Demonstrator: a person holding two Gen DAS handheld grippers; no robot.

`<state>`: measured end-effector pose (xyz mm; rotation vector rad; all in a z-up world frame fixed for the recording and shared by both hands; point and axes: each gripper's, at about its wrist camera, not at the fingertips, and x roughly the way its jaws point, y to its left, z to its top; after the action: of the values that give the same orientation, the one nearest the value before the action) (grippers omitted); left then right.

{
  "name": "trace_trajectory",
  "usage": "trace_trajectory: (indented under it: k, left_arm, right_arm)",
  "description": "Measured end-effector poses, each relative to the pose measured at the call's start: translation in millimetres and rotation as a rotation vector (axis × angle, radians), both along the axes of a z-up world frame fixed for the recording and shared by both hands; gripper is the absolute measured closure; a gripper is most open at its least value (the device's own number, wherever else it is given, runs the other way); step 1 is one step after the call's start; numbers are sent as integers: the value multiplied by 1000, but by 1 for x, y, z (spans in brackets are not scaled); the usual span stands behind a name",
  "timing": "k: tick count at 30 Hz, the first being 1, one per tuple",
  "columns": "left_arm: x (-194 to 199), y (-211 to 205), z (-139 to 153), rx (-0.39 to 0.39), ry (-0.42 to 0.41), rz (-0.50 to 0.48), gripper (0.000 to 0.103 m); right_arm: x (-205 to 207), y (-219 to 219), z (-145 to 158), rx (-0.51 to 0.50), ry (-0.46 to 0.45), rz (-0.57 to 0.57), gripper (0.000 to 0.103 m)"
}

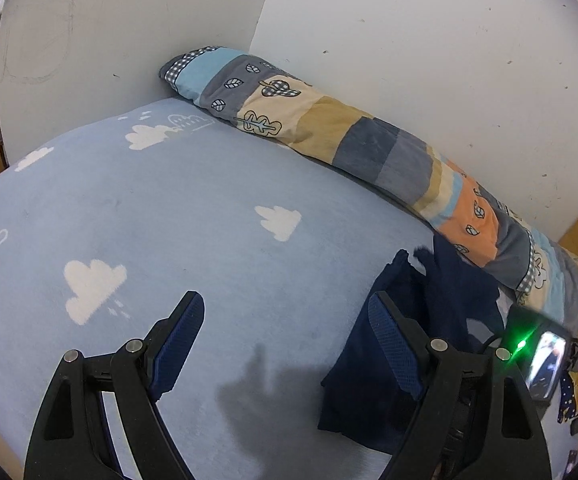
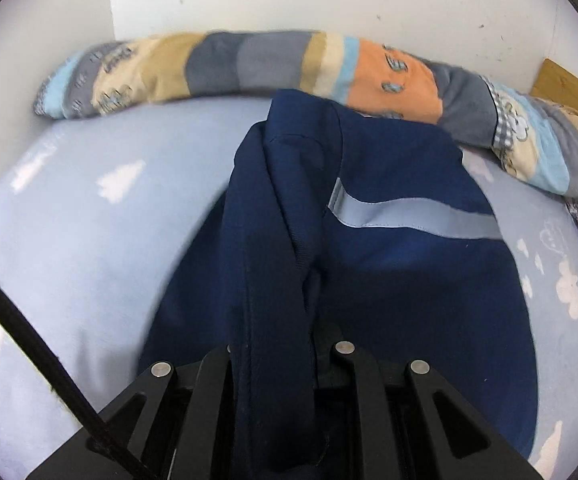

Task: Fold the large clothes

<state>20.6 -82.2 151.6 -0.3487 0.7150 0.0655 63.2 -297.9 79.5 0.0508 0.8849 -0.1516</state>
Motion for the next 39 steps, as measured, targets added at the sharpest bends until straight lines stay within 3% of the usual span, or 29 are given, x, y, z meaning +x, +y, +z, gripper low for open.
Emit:
trace_trajectory:
  k: [4,5,7,9,10,11,14,17,19,22,25,29,33,34,36,39]
  left_arm:
    - [1,-7,-2,28,9,-10,20]
    - [2,-9,-4,32,13,-17,20]
    - [3,-11,-4,38,16,-23,20]
    - [4,-12,-3,42,13,-31,20]
    - [4,-13,-2,43,10,-28,20]
    - [4,-12,-2,40,8,-26,20]
    - [5,-11,-1,7,6,-21,20]
    - [4,-11,0,-14,4,-25,20]
    - [4,-13,0,-10,-1,-36,20]
    - [6,-19,-2,0,7,-51,20]
    - [7,-26,-3,-6,12,-69,20]
    - [9,-42,-5,8,18,-104,19]
    - [9,-61,-6,37,21,-144,19]
    - [9,-66,-7,45,23,-162,19]
    - [9,-72,-9,53,28,-185,19]
    - [11,-81,-15,57,49,-224,19]
  right_arm:
    - [8,16,-10,16,35,29,86]
    - [12,20,-22,28,68,46,75]
    - [18,30,-47,2,136,101,66]
    - [12,39,-44,-24,109,164,49]
    - [10,40,-41,-1,108,206,33]
    - [8,40,-36,51,112,253,29]
    - [-8,35,-6,143,60,358,29]
    - [-22,-2,27,281,-3,357,30]
    - [-33,-31,46,299,-56,316,33]
    - [-54,-85,73,247,-142,242,60]
    - [-75,-133,78,196,-162,155,68]
    - [-100,-164,51,214,-122,104,74]
    - [-112,-141,11,217,-85,139,76]
    - [-108,-131,-1,181,-66,158,76]
    - [-93,-95,-33,-9,12,216,76]
    - [-76,-83,-50,-60,80,238,76]
